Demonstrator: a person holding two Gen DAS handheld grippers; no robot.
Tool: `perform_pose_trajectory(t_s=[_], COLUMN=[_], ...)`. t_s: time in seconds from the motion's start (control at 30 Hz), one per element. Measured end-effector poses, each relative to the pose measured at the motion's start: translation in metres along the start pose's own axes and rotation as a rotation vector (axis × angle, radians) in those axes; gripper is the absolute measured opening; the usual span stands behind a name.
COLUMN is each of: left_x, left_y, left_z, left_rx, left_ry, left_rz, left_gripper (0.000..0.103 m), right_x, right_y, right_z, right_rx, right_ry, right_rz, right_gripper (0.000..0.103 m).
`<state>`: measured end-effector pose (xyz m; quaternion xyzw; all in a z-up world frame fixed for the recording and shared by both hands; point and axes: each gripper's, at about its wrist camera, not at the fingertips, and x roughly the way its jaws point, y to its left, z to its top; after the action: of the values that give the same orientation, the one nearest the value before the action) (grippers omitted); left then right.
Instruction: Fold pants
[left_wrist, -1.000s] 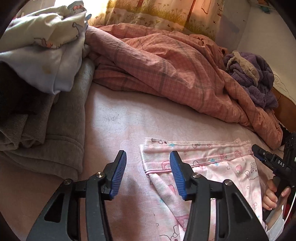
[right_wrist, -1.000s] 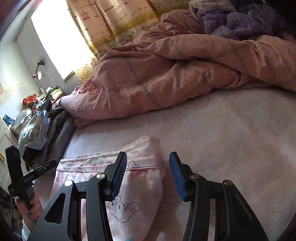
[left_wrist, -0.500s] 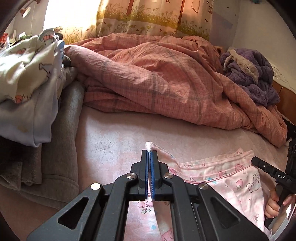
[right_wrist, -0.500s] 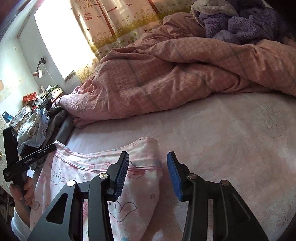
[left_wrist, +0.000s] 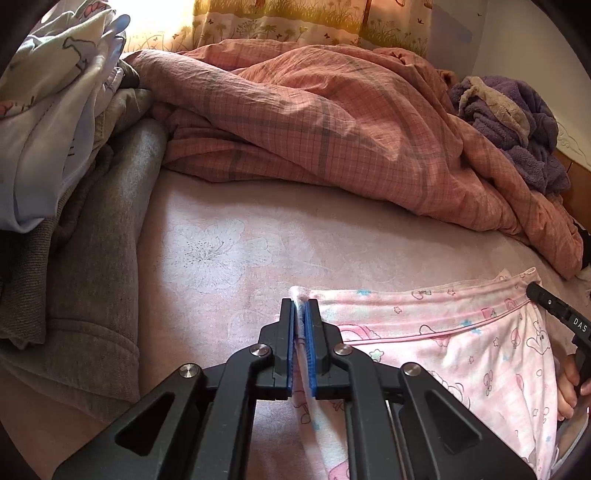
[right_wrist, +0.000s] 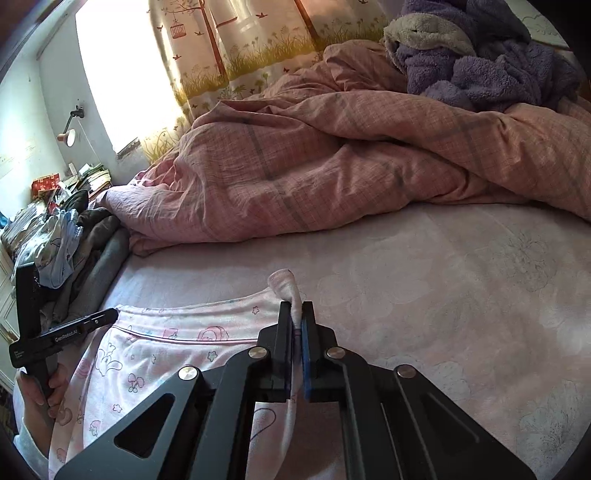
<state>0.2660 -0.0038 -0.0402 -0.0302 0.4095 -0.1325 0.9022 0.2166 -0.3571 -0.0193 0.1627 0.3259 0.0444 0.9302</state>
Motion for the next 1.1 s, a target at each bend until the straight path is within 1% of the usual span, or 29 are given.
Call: perform_pose_trajectory(t_s=[0.03,0.07,0.1,0.17,0.23,0.37,0.43,0.5,0.53,0.57,0.6,0.63,0.67,0.7,0.73,0.77,0.83,0.87,0.9,0.93,0.97,1.0,1.03,1.07,1.1], left_x=[0.003,0.005,0.006,0.006,0.007,0.006,0.005,0.002,-0.001,-0.005,-0.012,-0.02,-0.028,-0.035,-0.04,-0.046,-0.06,-0.069,-0.078,-0.088,-0.099,-0.11,-0.121,-0.135,-0.147], left_y=[-0.001,-0.001,-0.004,-0.013,-0.016,-0.008,-0.008,-0.012,-0.014,-0.016,-0.017,-0.019,-0.021,-0.023,-0.025,-0.027,-0.029,-0.03,-0.032,-0.035,-0.039,-0.042,-0.044,-0.047,-0.049], left_z=[0.0,0.0,-0.001,-0.003,-0.005,-0.004,-0.004,-0.004,-0.005,-0.006,-0.007,-0.007,-0.008,-0.01,-0.011,-0.012,-0.015,-0.015,-0.018,-0.021,-0.025,-0.029,-0.034,-0.04,-0.045], left_rx=[0.003,0.008,0.018,0.064,0.091,0.061,0.06,0.075,0.083,0.09,0.096,0.101,0.108,0.118,0.128,0.136,0.139,0.139,0.146,0.158,0.171,0.179,0.18,0.175,0.174], left_ry=[0.01,0.019,0.019,0.006,0.008,0.001,-0.001,-0.014,-0.027,-0.05,-0.082,-0.122,-0.166,-0.208,-0.244,-0.278,-0.34,-0.38,-0.42,-0.461,-0.499,-0.534,-0.566,-0.608,-0.643], left_rz=[0.011,0.023,0.038,0.088,0.115,0.076,0.076,0.091,0.105,0.123,0.133,0.138,0.145,0.162,0.183,0.206,0.223,0.234,0.256,0.278,0.292,0.298,0.298,0.294,0.292], left_gripper=[0.007,0.007,0.007,0.007,0.007,0.007,0.007,0.009,0.019,0.038,0.046,0.054,0.056,0.06,0.073,0.079,0.079,0.081,0.083,0.086,0.089,0.09,0.095,0.103,0.103], right_x=[0.006,0.006,0.018,0.021,0.022,0.024,0.024,0.024,0.022,0.02,0.017,0.013,0.008,0.002,-0.005,-0.012,-0.024,-0.029,-0.045,-0.045,-0.068,-0.068,-0.084,-0.101,-0.119], right_y=[-0.002,-0.002,-0.003,-0.003,-0.002,-0.005,-0.003,-0.001,-0.001,-0.002,-0.002,-0.002,-0.002,-0.001,0.0,0.002,0.006,0.009,0.014,0.014,0.021,0.021,0.024,0.027,0.029], right_z=[0.0,0.0,-0.002,-0.003,-0.003,-0.004,-0.005,-0.004,-0.004,-0.003,-0.003,-0.003,-0.003,-0.003,-0.002,-0.003,-0.003,-0.003,-0.006,-0.006,-0.011,-0.011,-0.015,-0.019,-0.025], right_rx=[0.005,0.005,0.004,0.0,-0.005,0.003,-0.005,-0.014,-0.014,-0.013,-0.011,-0.009,-0.011,-0.013,-0.018,-0.025,-0.046,-0.058,-0.083,-0.083,-0.11,-0.11,-0.124,-0.137,-0.143], right_ry=[0.032,0.032,0.086,0.101,0.104,0.12,0.12,0.115,0.109,0.104,0.095,0.081,0.06,0.034,0.003,-0.031,-0.082,-0.104,-0.158,-0.158,-0.234,-0.234,-0.281,-0.333,-0.392], right_rz=[-0.009,-0.009,-0.03,-0.038,-0.047,-0.045,-0.054,-0.06,-0.058,-0.051,-0.05,-0.047,-0.039,-0.034,-0.035,-0.038,-0.04,-0.042,-0.044,-0.044,-0.05,-0.05,-0.045,-0.034,-0.025], right_gripper=[0.003,0.003,0.003,0.004,0.004,0.003,0.003,0.004,0.007,0.009,0.015,0.025,0.032,0.047,0.056,0.058,0.059,0.059,0.059,0.059,0.059,0.062,0.068,0.072,0.081])
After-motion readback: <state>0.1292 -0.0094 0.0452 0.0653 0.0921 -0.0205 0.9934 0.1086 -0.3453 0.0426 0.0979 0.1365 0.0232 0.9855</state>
